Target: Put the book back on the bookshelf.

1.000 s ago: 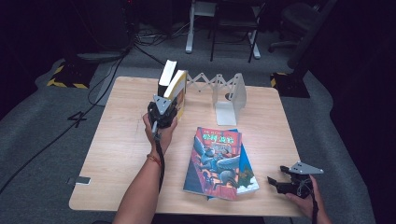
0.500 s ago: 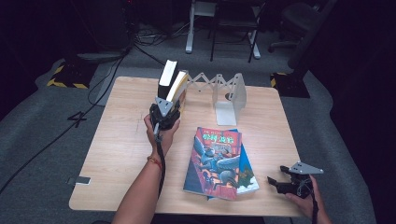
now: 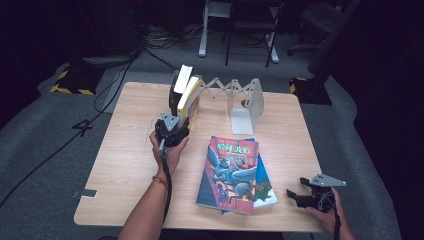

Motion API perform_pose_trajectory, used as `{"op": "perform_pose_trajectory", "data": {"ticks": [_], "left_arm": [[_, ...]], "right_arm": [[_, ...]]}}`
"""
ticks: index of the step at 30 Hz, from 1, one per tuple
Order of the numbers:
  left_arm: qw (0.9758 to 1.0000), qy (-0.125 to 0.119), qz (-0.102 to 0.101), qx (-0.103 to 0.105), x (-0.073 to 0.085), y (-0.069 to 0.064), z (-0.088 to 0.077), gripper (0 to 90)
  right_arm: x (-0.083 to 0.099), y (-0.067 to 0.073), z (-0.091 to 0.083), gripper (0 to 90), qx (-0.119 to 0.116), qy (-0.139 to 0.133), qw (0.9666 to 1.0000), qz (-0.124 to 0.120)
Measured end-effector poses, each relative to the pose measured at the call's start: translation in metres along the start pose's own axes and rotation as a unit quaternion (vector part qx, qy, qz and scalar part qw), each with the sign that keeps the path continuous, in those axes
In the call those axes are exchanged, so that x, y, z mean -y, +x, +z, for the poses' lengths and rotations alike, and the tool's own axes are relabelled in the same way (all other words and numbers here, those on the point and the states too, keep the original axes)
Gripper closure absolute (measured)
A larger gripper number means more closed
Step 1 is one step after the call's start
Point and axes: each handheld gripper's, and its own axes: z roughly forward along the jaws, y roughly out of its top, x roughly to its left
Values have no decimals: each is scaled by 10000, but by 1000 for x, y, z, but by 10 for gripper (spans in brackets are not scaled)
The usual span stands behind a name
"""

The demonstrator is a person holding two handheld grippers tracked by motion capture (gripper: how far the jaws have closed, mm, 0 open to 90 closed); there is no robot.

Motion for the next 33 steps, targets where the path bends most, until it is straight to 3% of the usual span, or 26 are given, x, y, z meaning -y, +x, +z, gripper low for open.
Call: {"op": "perform_pose_trajectory", "data": {"ticks": [8, 11, 12, 13, 23, 33], "left_arm": [[9994, 249, 188, 114, 18, 1, -1, 564], [9976, 569, 386, 64, 22, -4, 2, 645], [9976, 572, 382, 30, 23, -5, 3, 714], [9979, 549, 338, -4, 24, -6, 3, 726], [9973, 600, 25, -411, 16, -18, 19, 744], [9976, 686, -25, -106, 13, -14, 26, 706]], "right_arm": [[0, 0, 0, 216, 7, 0, 10000, 4], [0, 0, 0, 215, 14, -6, 10000, 4], [0, 0, 0, 215, 18, -5, 10000, 7], [0, 0, 0, 215, 19, -8, 10000, 6], [0, 0, 0, 215, 16, -3, 10000, 9], [0, 0, 0, 215, 4, 2, 10000, 4]]}}
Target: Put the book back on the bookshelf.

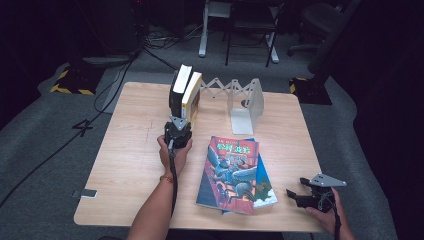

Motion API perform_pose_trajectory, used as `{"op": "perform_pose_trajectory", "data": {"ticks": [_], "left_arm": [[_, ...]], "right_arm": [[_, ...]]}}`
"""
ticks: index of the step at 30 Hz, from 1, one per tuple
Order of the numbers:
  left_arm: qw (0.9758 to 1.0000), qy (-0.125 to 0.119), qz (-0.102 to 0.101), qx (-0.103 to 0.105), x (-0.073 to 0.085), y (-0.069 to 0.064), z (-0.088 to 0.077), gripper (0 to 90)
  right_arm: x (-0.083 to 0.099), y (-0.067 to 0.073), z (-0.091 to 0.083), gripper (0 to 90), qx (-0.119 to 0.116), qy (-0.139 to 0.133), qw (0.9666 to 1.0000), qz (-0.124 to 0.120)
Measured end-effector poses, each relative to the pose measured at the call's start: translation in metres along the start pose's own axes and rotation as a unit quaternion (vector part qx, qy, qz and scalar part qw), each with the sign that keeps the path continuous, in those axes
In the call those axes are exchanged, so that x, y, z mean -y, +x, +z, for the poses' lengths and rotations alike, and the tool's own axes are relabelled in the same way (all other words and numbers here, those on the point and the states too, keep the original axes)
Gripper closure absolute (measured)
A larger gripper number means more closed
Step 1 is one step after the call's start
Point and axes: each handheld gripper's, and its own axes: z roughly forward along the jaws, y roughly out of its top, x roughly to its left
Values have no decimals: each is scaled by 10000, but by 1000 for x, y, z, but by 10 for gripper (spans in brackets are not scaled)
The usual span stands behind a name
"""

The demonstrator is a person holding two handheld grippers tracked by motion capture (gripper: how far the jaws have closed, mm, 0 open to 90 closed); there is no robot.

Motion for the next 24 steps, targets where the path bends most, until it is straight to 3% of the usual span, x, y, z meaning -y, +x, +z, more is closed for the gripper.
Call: {"op": "perform_pose_trajectory", "data": {"ticks": [6, 8, 11, 15, 20, 24], "left_arm": [[9998, 80, -56, 167, 4, 2, -2, 639], [9997, 80, 10, 214, 6, 1, -4, 628], [9990, 30, 89, 443, 9, 3, -8, 551], [9983, 74, 207, 533, 11, 7, -15, 492], [9965, 96, 483, 681, 12, 12, -24, 501], [9945, 31, 624, 835, 13, 13, -30, 577]], "right_arm": [[0, 0, 0, 215, 1, -1, 10000, -1], [0, 0, 0, 215, 2, -1, 10000, -1], [0, 0, 0, 215, 4, -4, 10000, 0], [0, 0, 0, 215, 7, -5, 10000, -1], [0, 0, 0, 215, 13, -8, 10000, 4], [0, 0, 0, 215, 12, -7, 10000, 5]]}}
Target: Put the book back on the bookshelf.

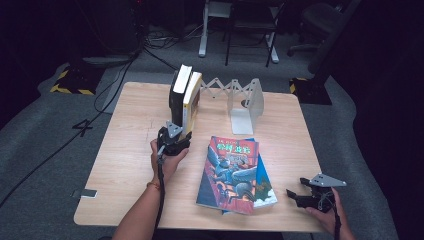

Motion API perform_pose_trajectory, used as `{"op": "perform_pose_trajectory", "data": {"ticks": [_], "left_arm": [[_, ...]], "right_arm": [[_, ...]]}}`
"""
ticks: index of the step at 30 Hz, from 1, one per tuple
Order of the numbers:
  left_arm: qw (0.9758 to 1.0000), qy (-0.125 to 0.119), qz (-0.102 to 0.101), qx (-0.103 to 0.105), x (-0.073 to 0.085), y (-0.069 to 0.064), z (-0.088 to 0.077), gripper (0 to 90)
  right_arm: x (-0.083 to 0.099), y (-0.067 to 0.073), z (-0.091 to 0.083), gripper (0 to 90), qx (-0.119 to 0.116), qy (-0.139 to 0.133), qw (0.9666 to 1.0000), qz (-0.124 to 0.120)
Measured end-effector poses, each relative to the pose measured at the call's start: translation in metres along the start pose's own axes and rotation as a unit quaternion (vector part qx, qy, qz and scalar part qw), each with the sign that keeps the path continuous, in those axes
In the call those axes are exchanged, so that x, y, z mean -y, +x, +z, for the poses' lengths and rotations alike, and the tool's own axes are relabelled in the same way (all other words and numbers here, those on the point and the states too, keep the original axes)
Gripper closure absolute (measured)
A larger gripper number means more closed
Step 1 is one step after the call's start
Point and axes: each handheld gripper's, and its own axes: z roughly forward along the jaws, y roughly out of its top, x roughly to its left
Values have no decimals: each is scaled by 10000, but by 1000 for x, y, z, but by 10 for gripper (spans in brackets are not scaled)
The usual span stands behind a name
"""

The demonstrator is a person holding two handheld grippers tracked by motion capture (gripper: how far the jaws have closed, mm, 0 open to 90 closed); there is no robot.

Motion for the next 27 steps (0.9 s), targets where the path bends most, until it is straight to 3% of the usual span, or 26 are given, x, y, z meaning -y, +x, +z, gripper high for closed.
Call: {"op": "perform_pose_trajectory", "data": {"ticks": [4, 14, 16, 20, 27], "left_arm": [[9997, -29, 224, 132, 3, -3, -5, 642], [9997, 0, 236, 59, 1, -5, -1, 772], [9999, 15, 145, -58, 0, -6, 3, 828], [9999, 7, -112, -96, -1, -7, 12, 791], [9997, 59, -133, -219, -6, -12, 20, 789]], "right_arm": [[0, 0, 0, 215, -1, -1, 10000, -3], [0, 0, 0, 215, -4, 3, 10000, -4], [0, 0, 0, 215, -10, 5, 10000, -4], [0, 0, 0, 215, -9, 5, 10000, -10], [0, 0, 0, 215, -7, 4, 10000, -5]]}}
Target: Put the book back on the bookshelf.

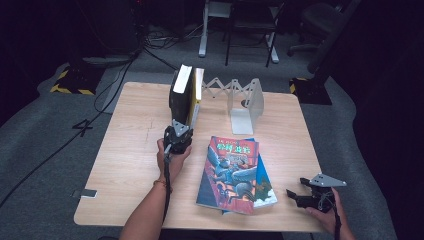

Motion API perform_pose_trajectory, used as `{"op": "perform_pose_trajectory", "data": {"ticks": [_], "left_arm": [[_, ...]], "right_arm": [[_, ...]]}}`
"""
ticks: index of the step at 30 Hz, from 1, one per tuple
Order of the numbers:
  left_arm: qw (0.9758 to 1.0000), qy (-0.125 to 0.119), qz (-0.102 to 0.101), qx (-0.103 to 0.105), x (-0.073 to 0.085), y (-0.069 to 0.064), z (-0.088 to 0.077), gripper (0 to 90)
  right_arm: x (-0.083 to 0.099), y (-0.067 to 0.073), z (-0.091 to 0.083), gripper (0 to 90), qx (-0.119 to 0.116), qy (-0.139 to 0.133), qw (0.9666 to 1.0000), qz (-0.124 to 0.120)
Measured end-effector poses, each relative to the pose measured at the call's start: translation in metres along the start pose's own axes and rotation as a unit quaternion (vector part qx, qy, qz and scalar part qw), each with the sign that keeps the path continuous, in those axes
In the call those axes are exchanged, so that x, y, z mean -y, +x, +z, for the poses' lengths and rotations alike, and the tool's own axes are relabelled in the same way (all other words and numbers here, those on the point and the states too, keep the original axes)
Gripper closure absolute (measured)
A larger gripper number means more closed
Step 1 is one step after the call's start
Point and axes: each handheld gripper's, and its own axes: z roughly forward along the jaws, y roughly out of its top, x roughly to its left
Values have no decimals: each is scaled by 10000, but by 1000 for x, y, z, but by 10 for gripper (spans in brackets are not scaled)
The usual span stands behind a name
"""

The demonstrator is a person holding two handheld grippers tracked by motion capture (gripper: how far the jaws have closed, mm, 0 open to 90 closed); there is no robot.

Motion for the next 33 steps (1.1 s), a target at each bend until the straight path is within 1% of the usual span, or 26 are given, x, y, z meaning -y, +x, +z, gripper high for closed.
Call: {"op": "perform_pose_trajectory", "data": {"ticks": [1, 4, 5, 6, 7, 8, 12, 13, 14, 15, 17, 20, 27, 31, 33], "left_arm": [[10000, -13, -9, -14, -1, 0, 1, 789], [9999, 17, -33, -135, -4, 0, 4, 783], [9998, 7, -82, -169, -4, 0, 6, 783], [9997, 1, -84, -230, -5, 1, 7, 781], [9997, 17, -99, -233, -5, 1, 7, 781], [9996, 4, -91, -281, -6, 2, 8, 782], [9991, 33, -195, -376, -9, 4, 11, 781], [9989, 52, -182, -418, -10, 5, 11, 782], [9989, 65, -215, -412, -10, 6, 12, 782], [9986, 75, -230, -468, -12, 7, 13, 782], [9985, 77, -219, -501, -13, 8, 14, 782], [9983, 125, -143, -559, -15, 8, 16, 784], [9980, 163, -124, -598, -19, 8, 21, 794], [9982, 182, -120, -567, -19, 9, 21, 794], [9985, 153, -118, -517, -19, 10, 20, 793]], "right_arm": [[0, 0, 0, 215, 0, 0, 10000, 0], [0, 0, 0, 215, 0, 1, 10000, 0], [0, 0, 0, 215, 0, 1, 10000, 0], [0, 0, 0, 215, -3, 2, 10000, -3], [0, 0, 0, 215, -3, 2, 10000, -3], [0, 0, 0, 215, -3, 2, 10000, -3], [0, 0, 0, 215, -3, 2, 10000, -3], [0, 0, 0, 214, -4, 3, 10000, -3], [0, 0, 0, 215, -2, 2, 10000, -4], [0, 0, 0, 215, 0, 1, 10000, 0], [0, 0, 0, 215, -2, 2, 10000, -3], [0, 0, 0, 215, -2, 2, 10000, -3], [0, 0, 0, 214, 1, 1, 10000, -1], [0, 0, 0, 215, 0, 2, 10000, 2], [0, 0, 0, 215, 1, 1, 10000, 1]]}}
